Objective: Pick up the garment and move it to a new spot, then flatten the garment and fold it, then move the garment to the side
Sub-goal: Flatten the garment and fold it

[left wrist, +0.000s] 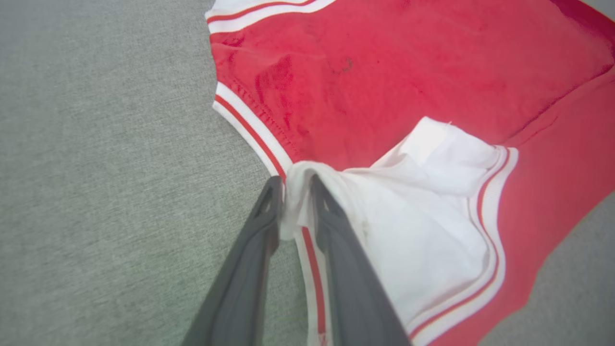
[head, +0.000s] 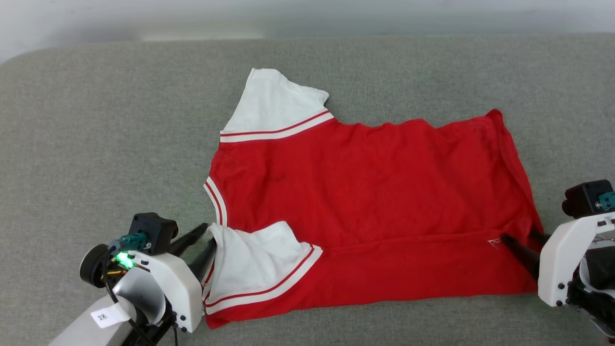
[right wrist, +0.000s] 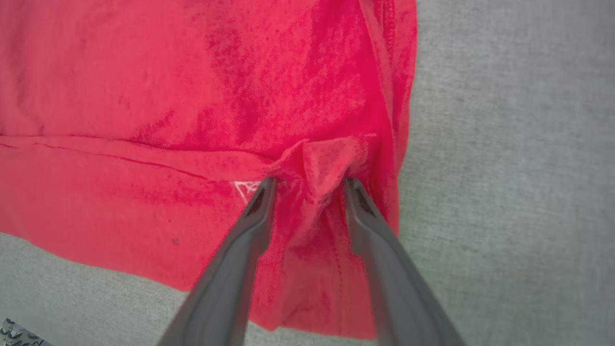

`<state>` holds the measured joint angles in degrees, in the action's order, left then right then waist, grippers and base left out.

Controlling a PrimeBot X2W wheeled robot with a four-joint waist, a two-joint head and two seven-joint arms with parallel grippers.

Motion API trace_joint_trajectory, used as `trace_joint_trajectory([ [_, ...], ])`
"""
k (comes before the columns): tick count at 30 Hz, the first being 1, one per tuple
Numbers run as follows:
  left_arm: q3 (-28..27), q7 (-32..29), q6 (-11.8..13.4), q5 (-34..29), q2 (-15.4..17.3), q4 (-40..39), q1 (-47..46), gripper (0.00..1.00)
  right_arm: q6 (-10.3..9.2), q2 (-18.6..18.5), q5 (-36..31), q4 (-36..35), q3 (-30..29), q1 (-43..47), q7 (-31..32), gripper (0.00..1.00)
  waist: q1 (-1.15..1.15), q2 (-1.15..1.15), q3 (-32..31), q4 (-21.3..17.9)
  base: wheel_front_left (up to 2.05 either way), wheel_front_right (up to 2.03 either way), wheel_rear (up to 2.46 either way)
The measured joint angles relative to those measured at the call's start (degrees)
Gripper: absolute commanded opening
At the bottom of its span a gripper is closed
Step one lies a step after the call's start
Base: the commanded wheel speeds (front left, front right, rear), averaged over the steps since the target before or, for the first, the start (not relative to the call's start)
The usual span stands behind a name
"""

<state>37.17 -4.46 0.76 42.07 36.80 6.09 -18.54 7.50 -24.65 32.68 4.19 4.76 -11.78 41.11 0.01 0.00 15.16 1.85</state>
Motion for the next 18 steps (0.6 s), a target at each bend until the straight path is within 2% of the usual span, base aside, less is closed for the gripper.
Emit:
trace_joint_trajectory([
  [4,-0.76,1.87,2.23,-0.09,-1.18,1.29,0.24,1.00,0.00,-0.97,-1.62,-1.03,1.23,0.25,-1.93,1.00,0.00,0.00,-1.99,0.04,0.00,0.00,0.00],
  [10,-1.78,2.34,7.65,-0.14,-1.48,0.01,3.50,1.00,0.00,-0.83,-5.56,-3.64,0.36,3.53,-3.24,1.00,-0.01,0.00,-5.31,0.25,0.00,0.00,0.00],
  [13,-2.10,1.04,10.47,0.59,-1.43,-2.87,6.11,1.00,0.00,0.45,-8.87,-5.00,-2.27,5.99,-2.69,1.00,-0.01,0.00,-6.73,0.34,0.00,0.00,0.00],
  [16,-3.00,-0.83,12.01,4.42,-1.71,-7.06,9.70,1.00,0.00,4.14,-10.81,-6.61,-6.01,8.67,-1.14,1.00,-0.02,0.00,-7.62,0.36,0.00,0.00,0.00],
  [18,-2.49,-2.78,13.15,4.46,-0.25,-9.61,11.83,1.00,0.01,6.19,-11.71,-8.33,-7.46,10.29,0.33,1.00,-0.02,0.00,-7.83,0.20,0.00,0.00,0.00],
])
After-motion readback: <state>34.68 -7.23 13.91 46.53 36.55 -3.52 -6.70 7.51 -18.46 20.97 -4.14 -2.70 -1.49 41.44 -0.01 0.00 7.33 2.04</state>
